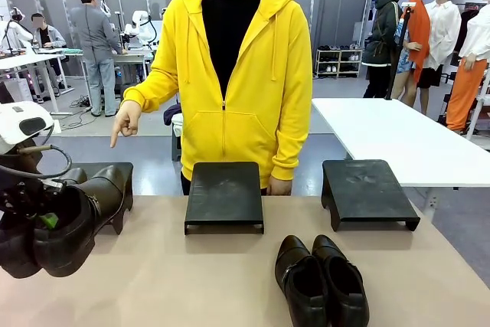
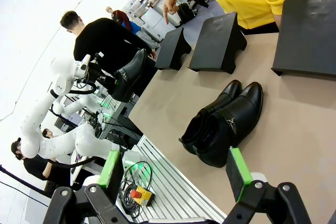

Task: Place the shoes on the stand as instructed by the person.
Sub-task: Pick up one pair of Shoes and place it on the Shoes Stand indicated by the person.

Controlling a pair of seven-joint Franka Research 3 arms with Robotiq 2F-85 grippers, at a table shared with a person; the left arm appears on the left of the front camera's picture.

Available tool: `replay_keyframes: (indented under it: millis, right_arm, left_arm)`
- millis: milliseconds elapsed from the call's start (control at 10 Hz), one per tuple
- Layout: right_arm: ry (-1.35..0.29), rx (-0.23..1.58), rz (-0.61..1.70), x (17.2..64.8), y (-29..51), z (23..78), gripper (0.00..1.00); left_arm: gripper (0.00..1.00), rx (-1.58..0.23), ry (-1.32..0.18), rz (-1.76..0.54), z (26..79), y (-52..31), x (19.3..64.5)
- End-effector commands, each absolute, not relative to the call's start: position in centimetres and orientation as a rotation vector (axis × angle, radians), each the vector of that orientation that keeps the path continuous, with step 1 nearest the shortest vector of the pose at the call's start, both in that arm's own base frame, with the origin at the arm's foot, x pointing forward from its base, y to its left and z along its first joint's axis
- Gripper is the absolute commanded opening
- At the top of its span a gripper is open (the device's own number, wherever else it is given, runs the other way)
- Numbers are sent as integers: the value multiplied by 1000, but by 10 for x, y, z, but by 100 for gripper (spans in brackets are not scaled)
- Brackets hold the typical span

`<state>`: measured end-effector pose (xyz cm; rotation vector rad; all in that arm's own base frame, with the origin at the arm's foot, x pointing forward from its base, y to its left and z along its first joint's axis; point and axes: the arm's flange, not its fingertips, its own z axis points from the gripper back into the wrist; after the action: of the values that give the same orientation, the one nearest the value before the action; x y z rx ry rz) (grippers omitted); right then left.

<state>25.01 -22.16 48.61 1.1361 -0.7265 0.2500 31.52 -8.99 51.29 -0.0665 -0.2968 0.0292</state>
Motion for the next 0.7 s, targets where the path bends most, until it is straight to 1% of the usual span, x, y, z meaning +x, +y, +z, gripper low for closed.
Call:
replay_keyframes:
  millis: [0, 200, 300, 400, 500, 600]
  right_arm:
    - [-742, 1139, 259, 250, -223, 488, 100]
    - [-742, 1139, 259, 250, -223, 488, 100]
    - [-742, 1139, 259, 250, -223, 488, 100]
    - [-742, 1139, 259, 250, -223, 488, 100]
    - [-742, 1139, 259, 250, -223, 488, 100]
    - [-742, 1139, 259, 250, -223, 488, 100]
  left_arm:
    - [0, -70, -292, 27, 513, -99, 313]
    - [0, -70, -292, 27, 513, -99, 313]
    - [7, -61, -282, 23, 508, -93, 314]
    - [7, -74, -382, -21, 517, -91, 316]
    - [7, -51, -445, 10, 520, -81, 333]
    - [7, -38, -468, 20, 516, -71, 351]
